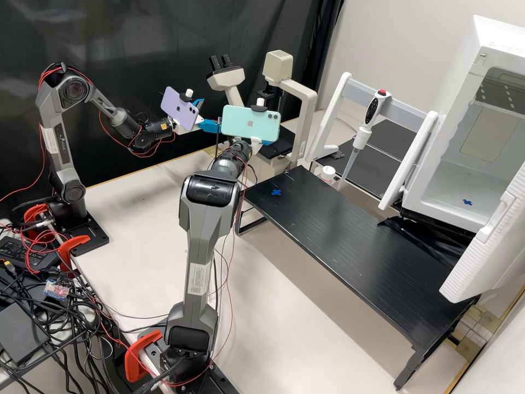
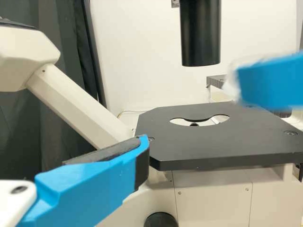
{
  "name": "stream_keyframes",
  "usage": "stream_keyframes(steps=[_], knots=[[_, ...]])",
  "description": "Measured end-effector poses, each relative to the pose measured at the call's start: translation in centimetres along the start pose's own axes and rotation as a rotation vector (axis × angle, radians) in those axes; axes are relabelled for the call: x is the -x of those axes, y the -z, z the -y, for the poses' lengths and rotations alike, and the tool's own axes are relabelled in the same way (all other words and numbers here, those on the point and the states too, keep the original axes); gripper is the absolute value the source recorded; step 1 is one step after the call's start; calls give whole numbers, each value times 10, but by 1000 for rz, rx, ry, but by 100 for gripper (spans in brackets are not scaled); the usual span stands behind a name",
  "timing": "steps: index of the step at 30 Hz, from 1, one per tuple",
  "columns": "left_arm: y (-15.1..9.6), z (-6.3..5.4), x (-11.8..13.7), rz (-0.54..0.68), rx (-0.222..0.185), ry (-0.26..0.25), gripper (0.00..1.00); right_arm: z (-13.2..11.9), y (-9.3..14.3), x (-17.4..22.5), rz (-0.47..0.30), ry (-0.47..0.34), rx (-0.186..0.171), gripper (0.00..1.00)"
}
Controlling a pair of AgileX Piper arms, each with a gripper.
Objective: Move the petri dish to the bench
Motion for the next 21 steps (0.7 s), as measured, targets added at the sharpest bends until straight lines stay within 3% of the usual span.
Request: stream_keyframes(steps=[10, 15, 21], knots=[[0, 0, 0, 0, 0, 0, 100, 5, -41, 40, 88, -21, 43, 0], [0, 0, 0, 0, 0, 0, 100, 12, -72, 58, 147, 4, 30, 0], [0, 0, 0, 0, 0, 0, 100, 8, -99, 84, 181, -34, 1, 0]])
